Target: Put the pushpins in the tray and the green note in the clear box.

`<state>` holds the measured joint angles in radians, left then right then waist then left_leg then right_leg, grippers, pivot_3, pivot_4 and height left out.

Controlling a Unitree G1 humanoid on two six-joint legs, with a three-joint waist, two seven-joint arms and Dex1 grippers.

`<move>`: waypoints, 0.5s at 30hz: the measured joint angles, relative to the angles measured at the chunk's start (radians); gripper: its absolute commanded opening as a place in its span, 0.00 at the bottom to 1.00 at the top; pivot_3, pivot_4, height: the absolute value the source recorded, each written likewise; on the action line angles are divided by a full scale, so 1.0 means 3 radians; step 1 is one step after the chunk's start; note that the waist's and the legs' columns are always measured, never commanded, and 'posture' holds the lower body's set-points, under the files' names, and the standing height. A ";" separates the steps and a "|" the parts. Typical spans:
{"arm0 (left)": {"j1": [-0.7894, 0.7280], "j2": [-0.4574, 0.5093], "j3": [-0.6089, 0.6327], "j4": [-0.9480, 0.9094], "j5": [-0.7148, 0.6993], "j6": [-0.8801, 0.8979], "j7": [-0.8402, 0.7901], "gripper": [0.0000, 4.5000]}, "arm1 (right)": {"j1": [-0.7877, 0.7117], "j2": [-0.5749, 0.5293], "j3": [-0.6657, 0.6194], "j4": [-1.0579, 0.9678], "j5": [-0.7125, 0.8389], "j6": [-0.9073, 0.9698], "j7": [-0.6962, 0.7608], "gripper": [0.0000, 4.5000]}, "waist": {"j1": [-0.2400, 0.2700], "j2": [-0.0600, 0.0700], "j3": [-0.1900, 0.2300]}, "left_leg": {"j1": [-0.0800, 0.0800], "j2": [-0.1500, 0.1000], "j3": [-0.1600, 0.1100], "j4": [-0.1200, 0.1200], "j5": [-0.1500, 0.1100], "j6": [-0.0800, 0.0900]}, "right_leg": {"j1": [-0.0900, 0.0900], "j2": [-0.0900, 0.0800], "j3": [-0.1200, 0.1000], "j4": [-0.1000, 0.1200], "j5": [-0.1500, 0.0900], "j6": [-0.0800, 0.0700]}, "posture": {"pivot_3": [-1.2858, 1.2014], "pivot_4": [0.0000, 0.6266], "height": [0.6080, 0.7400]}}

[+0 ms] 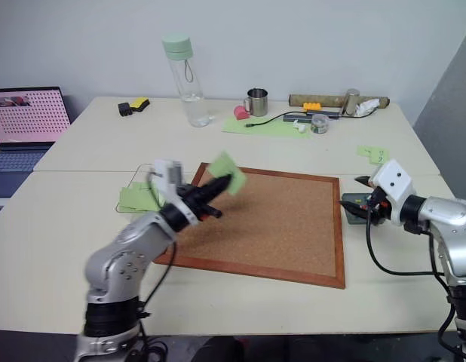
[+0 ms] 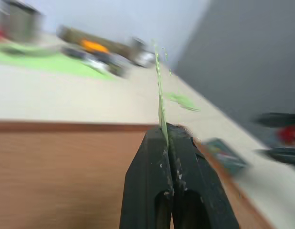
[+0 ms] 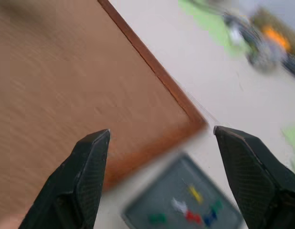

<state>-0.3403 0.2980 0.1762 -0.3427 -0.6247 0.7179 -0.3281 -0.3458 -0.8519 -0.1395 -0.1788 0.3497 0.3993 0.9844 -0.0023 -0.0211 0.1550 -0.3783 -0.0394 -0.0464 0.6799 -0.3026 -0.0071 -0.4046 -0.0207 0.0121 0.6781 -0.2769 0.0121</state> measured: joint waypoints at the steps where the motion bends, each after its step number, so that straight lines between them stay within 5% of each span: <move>1: 0.0020 0.0082 0.0047 -0.0024 0.0072 -0.0030 0.0045 0.00 | -0.0054 -0.0003 -0.0002 -0.0105 0.0134 0.0111 0.0049 0.80 | 0.0003 0.0000 0.0000 | -0.0001 0.0000 -0.0001 0.0000 0.0000 0.0000 | 0.0000 0.0000 0.0000 -0.0001 0.0000 0.0000 | 0.52 0.24 1.00; 12: -0.0046 0.0737 0.0221 0.0380 0.0865 -0.0155 0.0340 0.00 | -0.0773 0.0006 0.0165 -0.0641 0.1003 0.1009 0.0136 0.80 | 0.0078 -0.0006 0.0005 | -0.0009 -0.0002 -0.0010 0.0000 -0.0002 0.0003 | -0.0002 -0.0004 -0.0010 -0.0014 0.0001 -0.0001 | 0.52 0.24 1.00; 15: -0.0046 0.0760 0.0216 0.0442 0.0970 -0.0177 0.0351 0.10 | -0.0776 0.0008 0.0211 -0.0641 0.1003 0.1043 0.0130 0.81 | 0.0084 -0.0007 0.0006 | -0.0013 -0.0002 -0.0010 0.0000 -0.0002 0.0003 | -0.0003 -0.0006 -0.0011 -0.0016 0.0001 -0.0001 | 0.52 0.24 1.00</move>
<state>-0.3542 0.5261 0.2411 -0.2100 -0.3338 0.6648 -0.2227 -0.5787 -0.8493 -0.0762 -0.3711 0.6507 0.7122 1.0234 0.0230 -0.0232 0.1566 -0.3822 -0.0400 -0.0496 0.6799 -0.3031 -0.0062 -0.4057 -0.0224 0.0088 0.6734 -0.2765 0.0118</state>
